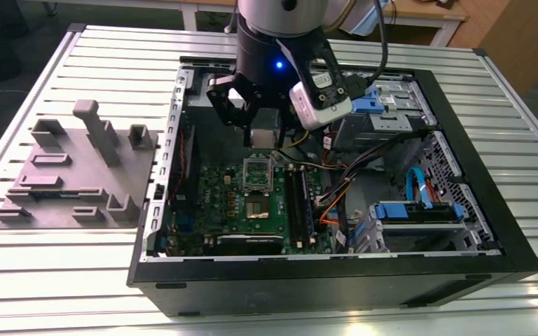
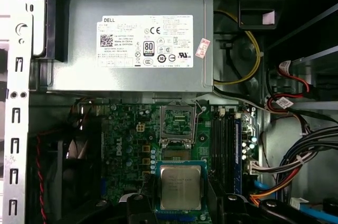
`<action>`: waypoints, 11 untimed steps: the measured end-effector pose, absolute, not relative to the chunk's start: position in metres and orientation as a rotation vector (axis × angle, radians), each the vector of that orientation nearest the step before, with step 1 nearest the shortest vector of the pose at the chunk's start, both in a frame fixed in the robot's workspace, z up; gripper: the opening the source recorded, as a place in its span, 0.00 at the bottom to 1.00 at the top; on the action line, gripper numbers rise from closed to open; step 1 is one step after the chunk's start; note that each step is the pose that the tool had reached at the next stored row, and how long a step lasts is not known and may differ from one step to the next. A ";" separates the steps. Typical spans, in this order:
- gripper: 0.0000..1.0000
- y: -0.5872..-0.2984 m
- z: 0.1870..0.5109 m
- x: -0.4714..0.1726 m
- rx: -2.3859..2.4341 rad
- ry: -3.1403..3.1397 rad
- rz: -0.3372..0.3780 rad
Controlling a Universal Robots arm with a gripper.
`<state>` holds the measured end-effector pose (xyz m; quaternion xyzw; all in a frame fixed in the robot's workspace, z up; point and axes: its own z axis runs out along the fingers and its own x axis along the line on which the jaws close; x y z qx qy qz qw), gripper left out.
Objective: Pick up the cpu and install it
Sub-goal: 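Place the cpu into insertion slot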
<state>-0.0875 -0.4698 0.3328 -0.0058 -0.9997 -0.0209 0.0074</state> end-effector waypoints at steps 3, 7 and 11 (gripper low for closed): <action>0.47 -0.470 0.331 -0.088 -0.018 -3.126 -0.065; 0.47 -0.470 0.330 -0.088 -0.018 -3.126 -0.065; 0.47 -0.470 0.328 -0.088 -0.018 -3.126 -0.065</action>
